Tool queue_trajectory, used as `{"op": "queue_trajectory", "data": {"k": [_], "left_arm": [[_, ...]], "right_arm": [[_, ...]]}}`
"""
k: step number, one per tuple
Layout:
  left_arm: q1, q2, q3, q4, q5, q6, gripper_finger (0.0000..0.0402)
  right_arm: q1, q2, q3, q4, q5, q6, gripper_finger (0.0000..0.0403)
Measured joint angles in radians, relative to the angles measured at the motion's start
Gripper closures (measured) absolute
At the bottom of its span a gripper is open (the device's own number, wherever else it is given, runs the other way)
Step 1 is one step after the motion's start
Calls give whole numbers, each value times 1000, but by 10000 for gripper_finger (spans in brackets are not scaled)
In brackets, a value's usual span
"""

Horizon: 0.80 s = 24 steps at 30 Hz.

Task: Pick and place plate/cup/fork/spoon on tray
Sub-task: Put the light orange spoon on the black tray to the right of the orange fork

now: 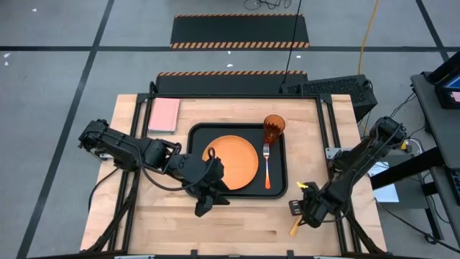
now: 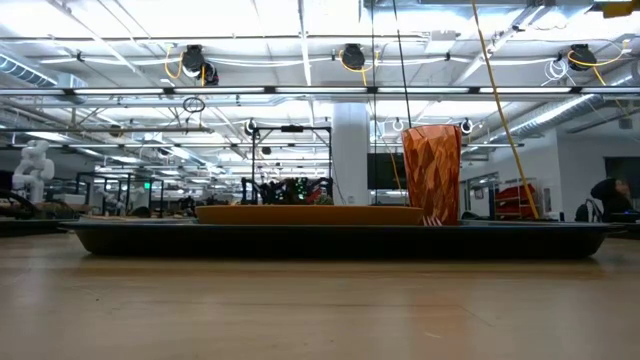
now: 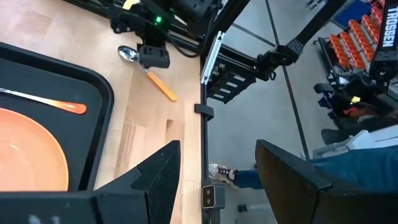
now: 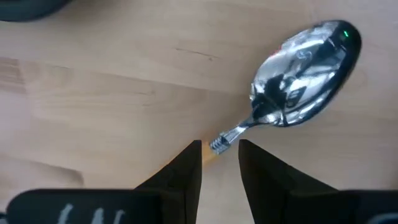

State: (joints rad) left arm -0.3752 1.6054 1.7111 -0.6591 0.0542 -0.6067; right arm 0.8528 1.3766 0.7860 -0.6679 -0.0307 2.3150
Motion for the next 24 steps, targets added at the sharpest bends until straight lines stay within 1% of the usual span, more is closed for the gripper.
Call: {"op": "queue_trajectory", "data": {"k": [6,10,18,20,24], "left_arm": [[0,0,0,0,1,0,190],[0,0,0,0,1,0,190],[5,0,0,1,1,7,190],[7,0,0,1,1,7,190],[12,0,0,5,0,7,190]], "right_arm": [[0,69,0,40,-53,-15,303],[0,107,5,51,-46,-26,303],[-8,143,5,22,-3,-50,305],[-8,144,4,11,33,-57,313],[-11,145,-1,-23,66,-70,341]]}}
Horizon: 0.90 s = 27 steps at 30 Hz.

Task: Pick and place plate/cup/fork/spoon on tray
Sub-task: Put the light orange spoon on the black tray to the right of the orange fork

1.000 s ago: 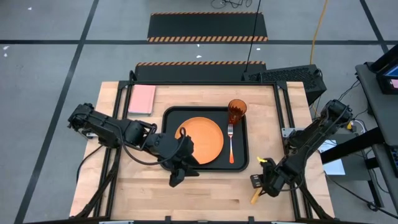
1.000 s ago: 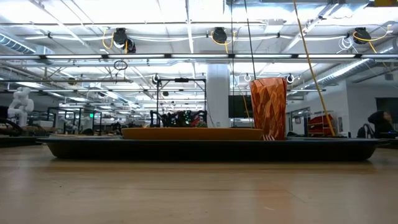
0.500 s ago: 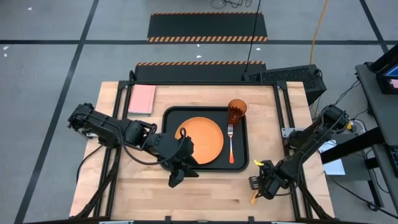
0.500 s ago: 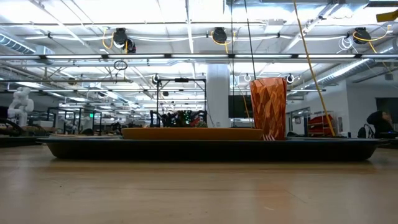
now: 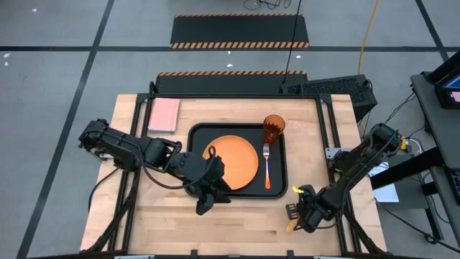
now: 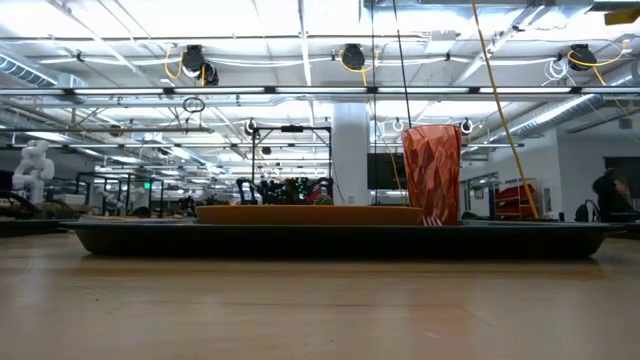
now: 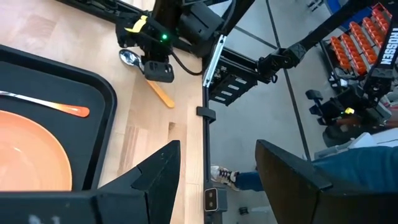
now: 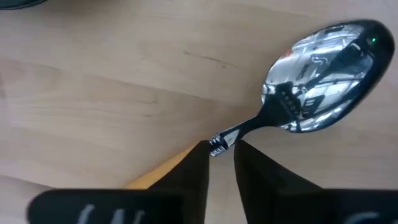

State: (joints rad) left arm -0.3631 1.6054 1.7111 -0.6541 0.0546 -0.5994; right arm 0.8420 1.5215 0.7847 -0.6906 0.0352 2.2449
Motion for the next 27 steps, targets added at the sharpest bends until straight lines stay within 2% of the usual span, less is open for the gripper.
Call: {"op": "queue_trajectory", "data": {"k": [7,13,19,27], "left_arm": [[17,0,0,2,-3,-5,190],[16,0,0,13,-3,-8,190],[16,0,0,16,-3,-7,190],[15,0,0,16,25,-5,190]], "right_arm": [[-4,-1,-13,11,7,-19,387],[1,-32,-14,4,-91,-43,392],[10,-87,-16,2,-115,22,355],[-3,-84,-17,-9,-67,25,259]]}}
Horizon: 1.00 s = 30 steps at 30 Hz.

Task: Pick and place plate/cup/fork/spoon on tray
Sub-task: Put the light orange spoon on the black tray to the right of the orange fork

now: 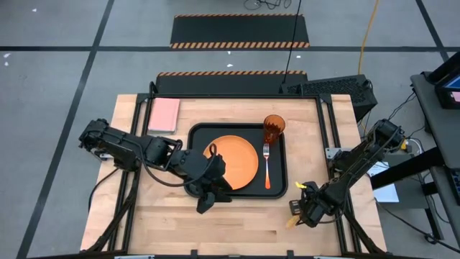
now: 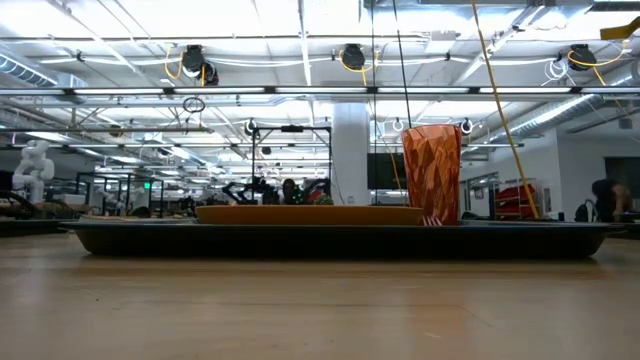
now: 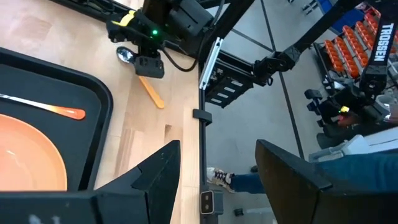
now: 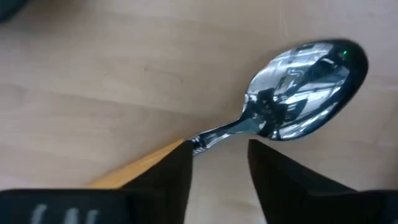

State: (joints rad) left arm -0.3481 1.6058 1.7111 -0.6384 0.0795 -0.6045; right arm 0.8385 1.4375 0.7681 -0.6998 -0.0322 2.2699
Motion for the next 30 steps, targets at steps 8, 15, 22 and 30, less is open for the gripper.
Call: {"op": "queue_trajectory", "data": {"k": [8,15,22,30], "left_arm": [[0,0,0,0,4,0,190],[9,0,0,7,29,-7,190],[14,0,0,40,29,-26,190],[14,0,0,92,29,-29,190]], "right_arm": [[-14,17,3,-12,1,-16,187],[28,-13,2,-84,-94,-40,183],[47,-38,13,-12,-59,13,183],[21,26,29,-22,-25,5,185]]}}
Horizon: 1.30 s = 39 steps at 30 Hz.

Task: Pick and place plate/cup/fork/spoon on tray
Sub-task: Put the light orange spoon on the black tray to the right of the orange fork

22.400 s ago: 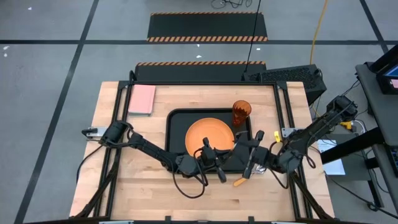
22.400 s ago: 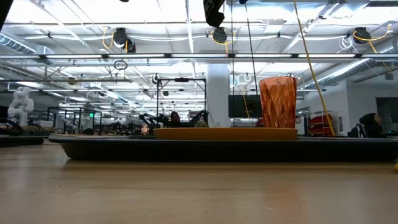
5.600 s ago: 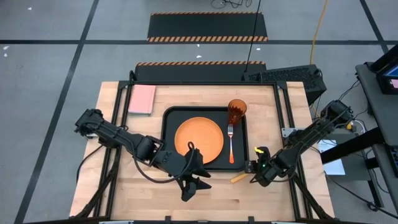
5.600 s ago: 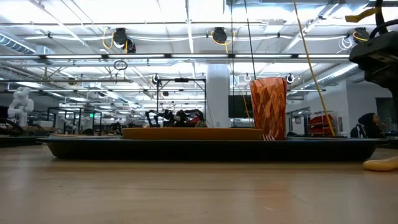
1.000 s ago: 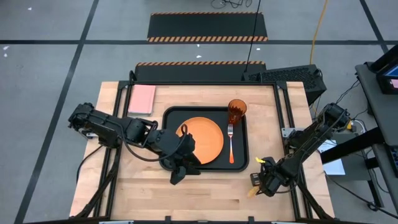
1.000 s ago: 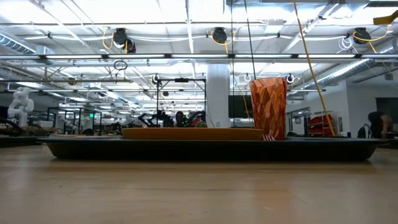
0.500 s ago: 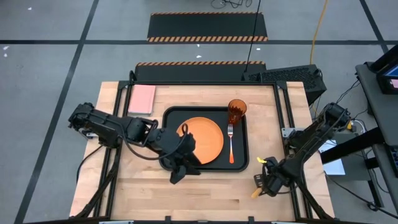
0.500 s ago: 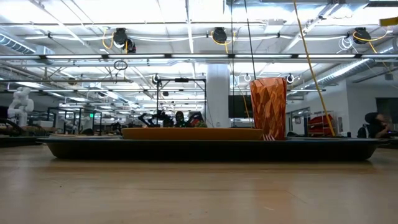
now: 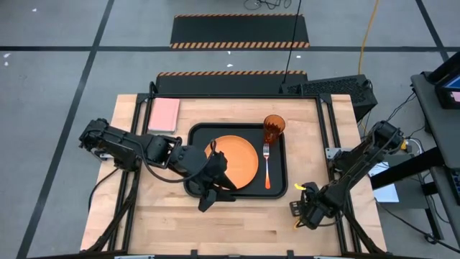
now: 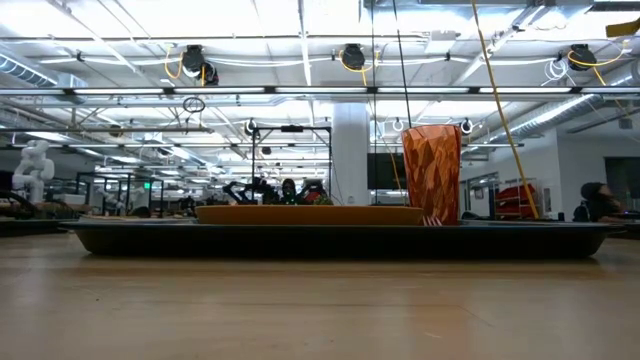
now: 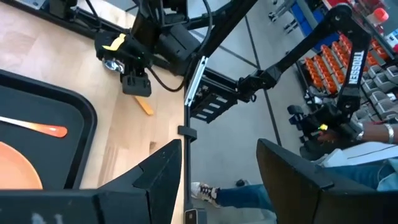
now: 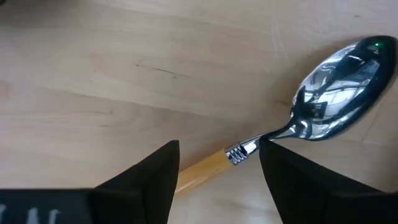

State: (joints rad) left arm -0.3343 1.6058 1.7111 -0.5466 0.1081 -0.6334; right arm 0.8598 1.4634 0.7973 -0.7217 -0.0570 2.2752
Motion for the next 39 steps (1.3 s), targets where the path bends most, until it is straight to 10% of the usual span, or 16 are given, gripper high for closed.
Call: {"op": "queue_trajectory", "data": {"k": [39], "left_arm": [[9,0,0,4,49,23,190]], "right_arm": [[-1,44,89,-89,-19,1,193]]}}
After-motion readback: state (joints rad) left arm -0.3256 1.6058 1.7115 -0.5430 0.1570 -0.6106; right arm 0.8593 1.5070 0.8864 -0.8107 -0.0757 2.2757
